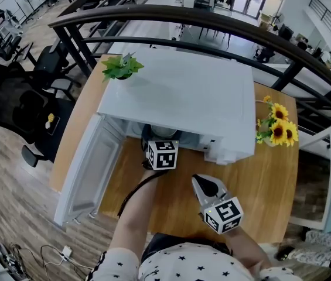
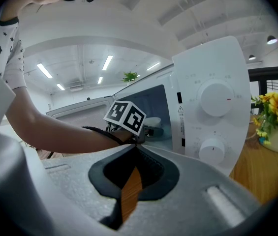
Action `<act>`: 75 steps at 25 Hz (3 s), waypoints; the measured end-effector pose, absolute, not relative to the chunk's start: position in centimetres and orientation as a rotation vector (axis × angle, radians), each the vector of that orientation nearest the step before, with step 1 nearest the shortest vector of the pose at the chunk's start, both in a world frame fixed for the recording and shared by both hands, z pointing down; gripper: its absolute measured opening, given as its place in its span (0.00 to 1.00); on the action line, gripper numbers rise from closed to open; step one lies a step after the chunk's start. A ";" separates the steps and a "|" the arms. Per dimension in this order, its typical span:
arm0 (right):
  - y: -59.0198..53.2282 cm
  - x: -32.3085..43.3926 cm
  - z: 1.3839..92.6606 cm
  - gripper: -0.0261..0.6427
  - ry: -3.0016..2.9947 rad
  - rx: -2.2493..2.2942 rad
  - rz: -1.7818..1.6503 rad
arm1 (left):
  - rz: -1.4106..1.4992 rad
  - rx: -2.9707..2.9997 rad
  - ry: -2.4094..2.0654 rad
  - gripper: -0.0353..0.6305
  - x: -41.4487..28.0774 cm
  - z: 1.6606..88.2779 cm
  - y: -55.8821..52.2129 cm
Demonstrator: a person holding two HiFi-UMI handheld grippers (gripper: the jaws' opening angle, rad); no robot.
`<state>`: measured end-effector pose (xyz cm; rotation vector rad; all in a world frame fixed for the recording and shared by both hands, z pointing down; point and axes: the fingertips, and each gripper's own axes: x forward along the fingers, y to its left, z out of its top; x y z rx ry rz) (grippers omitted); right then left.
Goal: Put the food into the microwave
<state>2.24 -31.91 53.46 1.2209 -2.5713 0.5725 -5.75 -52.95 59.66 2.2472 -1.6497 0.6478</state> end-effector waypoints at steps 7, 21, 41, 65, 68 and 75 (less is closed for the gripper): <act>-31.6 2.3 53.2 0.05 -2.568 1.240 0.570 | 0.626 2.252 -1.624 0.77 -5.7 59.6 -52.7; -29.7 1.6 52.0 0.05 -2.580 1.261 0.535 | 0.573 2.253 -1.582 0.77 -6.3 58.4 -49.1; -23.8 2.1 48.7 0.05 -2.605 1.342 0.449 | 0.445 2.256 -1.560 0.76 -6.8 53.7 -37.4; -16.4 2.0 45.6 0.05 -2.636 1.396 0.323 | 0.248 2.233 -1.676 0.11 -10.1 47.3 -21.0; -15.7 1.8 45.6 0.05 -2.638 1.396 0.324 | 0.243 2.235 -1.666 0.09 -10.7 47.2 -19.4; -14.4 1.2 45.7 0.05 -2.655 1.375 0.308 | 0.214 2.227 -1.670 0.07 -11.9 47.0 -17.0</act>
